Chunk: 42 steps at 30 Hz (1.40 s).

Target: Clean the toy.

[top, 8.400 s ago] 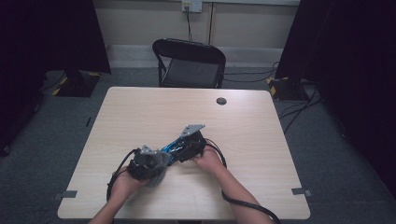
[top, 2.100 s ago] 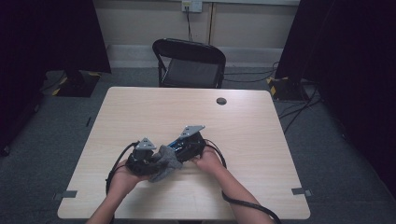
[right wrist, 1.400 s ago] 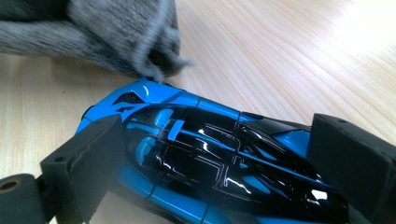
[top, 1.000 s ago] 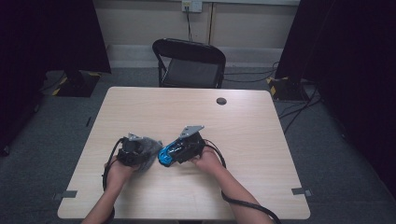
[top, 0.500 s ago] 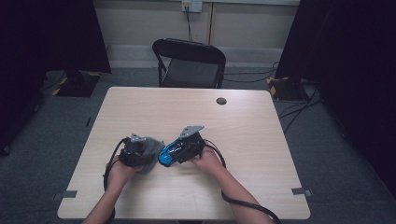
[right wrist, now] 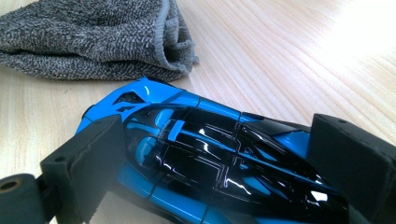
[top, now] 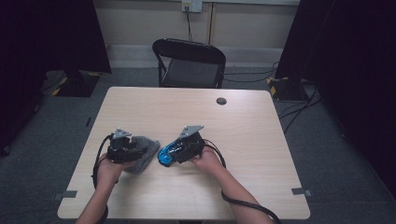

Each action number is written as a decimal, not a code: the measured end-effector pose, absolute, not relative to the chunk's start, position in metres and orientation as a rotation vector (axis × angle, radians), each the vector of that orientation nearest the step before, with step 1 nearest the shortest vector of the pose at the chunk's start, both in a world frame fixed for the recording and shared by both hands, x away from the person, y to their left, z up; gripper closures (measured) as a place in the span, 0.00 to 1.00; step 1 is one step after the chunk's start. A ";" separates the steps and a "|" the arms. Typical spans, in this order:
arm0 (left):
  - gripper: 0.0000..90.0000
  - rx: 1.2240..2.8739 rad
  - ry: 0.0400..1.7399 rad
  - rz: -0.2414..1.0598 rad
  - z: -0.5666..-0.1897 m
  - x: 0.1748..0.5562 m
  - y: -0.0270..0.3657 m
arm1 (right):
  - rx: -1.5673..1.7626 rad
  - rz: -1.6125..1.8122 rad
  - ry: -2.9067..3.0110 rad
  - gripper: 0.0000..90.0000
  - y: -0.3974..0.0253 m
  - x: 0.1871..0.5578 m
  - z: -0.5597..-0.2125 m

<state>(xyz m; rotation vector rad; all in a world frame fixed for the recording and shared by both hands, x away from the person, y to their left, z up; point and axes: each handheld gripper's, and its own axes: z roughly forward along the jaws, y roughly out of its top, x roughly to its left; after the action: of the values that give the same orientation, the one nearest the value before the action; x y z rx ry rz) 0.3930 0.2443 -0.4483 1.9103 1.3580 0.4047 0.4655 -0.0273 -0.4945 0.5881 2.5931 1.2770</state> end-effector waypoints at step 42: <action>0.85 2.165 1.243 0.062 -0.472 0.370 0.189 | 0.585 1.266 2.596 0.05 -0.025 0.465 -0.494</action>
<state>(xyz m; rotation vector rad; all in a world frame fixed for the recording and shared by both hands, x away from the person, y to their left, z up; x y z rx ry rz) 0.3702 0.1888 -0.4720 2.1651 1.2434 0.0618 0.4652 -0.0251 -0.4939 0.5850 2.5961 1.2656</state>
